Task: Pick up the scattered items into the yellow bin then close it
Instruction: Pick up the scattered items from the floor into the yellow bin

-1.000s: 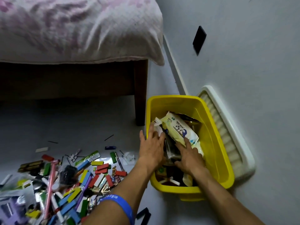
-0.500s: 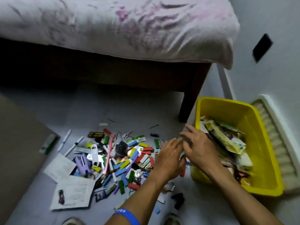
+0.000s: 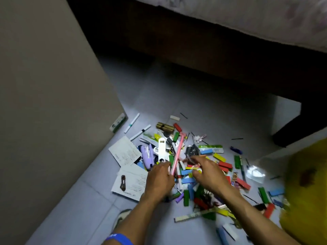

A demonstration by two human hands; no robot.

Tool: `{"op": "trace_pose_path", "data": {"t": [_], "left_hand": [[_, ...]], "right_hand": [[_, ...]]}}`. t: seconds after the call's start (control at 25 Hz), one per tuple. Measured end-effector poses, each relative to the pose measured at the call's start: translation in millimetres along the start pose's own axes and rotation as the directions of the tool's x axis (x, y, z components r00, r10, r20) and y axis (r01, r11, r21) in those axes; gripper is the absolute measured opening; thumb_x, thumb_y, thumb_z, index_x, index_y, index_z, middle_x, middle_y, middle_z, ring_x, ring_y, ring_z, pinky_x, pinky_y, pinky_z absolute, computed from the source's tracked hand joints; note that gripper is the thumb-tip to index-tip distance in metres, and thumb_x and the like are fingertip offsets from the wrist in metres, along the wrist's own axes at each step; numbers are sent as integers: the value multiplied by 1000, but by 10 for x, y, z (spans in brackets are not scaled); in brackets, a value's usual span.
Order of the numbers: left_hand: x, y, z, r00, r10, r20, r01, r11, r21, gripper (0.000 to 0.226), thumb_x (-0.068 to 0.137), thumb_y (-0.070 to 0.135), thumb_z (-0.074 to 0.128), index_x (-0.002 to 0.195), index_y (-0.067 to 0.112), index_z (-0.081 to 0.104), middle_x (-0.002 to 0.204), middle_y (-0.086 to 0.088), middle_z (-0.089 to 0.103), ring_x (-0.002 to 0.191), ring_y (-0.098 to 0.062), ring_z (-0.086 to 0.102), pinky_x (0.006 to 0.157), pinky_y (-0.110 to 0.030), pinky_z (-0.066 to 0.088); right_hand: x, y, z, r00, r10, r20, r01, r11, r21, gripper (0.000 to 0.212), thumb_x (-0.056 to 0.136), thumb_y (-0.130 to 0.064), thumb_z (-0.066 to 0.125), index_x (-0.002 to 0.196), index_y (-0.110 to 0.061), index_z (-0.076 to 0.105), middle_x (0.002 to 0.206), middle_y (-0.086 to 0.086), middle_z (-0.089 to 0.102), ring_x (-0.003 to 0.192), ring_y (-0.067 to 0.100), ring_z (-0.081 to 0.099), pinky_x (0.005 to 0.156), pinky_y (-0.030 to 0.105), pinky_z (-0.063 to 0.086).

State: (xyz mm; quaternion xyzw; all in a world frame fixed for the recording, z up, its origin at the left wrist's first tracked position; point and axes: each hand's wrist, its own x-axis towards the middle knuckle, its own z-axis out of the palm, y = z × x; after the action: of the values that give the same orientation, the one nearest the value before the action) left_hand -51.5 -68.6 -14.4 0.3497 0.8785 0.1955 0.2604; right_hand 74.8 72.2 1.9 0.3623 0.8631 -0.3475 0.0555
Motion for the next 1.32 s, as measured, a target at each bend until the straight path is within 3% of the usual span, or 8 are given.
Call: {"op": "trace_pose_path", "data": {"t": [0.16,0.28,0.48,0.68,0.88,1.08,1.16,1.32], "left_hand": [[260,-190,104,1000,-13,-18,13,1000,5,20,89,25,52,107,16,58,99,-8,62,93,-31,59,71,-39,48],[479,-84,306,999,-35,9,35,999,-42,27,92,31,57,115,17,55,105,-5,59,97,-27,57,79,-40,48],[572,-17,368,976,-216,19,215,959,-184,18,90,9,54,105,19,57,88,-1,61,73,-24,60,57,-31,45],[298,-51,273,925,-377,43,308,680,-665,12,90,20,55,92,32,57,87,4,71,74,-20,68,67,-43,56],[90,84,247,969,-246,-5,201,803,-561,22,89,19,55,109,25,63,95,0,75,85,-17,69,75,-33,55],[-146,-50,142,988,-154,11,139,852,-504,9,85,26,56,84,21,64,72,1,68,68,-19,63,62,-33,51],[-244,-461,79,867,-472,-158,340,794,-504,7,88,35,60,92,29,61,83,8,67,77,-11,61,69,-30,52],[-343,-1136,-45,289,-953,-88,756,284,-590,59,73,27,77,123,19,47,124,-11,54,106,-33,58,87,-40,52]], "right_hand": [[613,9,323,990,143,2,-140,972,-187,60,93,-39,52,147,-31,26,154,12,26,123,39,49,94,46,49],[870,139,364,975,220,-19,-221,965,-145,44,86,-43,63,124,-26,47,123,14,54,104,33,56,80,37,48],[1003,197,363,909,414,42,-408,868,283,57,71,-19,79,115,-25,42,111,-3,55,91,24,62,75,42,57],[773,40,481,850,513,-124,-392,771,502,34,81,-18,64,112,-27,52,106,1,63,82,21,66,70,41,59],[498,-465,591,943,322,81,-276,629,727,39,80,-51,70,105,-24,58,86,-4,73,74,13,70,62,28,55],[499,-649,668,909,404,107,-328,530,782,6,91,-8,59,87,-8,63,69,11,69,62,23,63,60,38,55],[486,-609,659,920,379,96,-301,531,792,12,99,-12,52,94,-12,63,62,5,62,49,13,56,45,27,48],[381,-607,866,990,135,47,-142,893,428,12,97,-31,54,103,-23,60,79,0,62,55,8,55,49,29,50]]}}
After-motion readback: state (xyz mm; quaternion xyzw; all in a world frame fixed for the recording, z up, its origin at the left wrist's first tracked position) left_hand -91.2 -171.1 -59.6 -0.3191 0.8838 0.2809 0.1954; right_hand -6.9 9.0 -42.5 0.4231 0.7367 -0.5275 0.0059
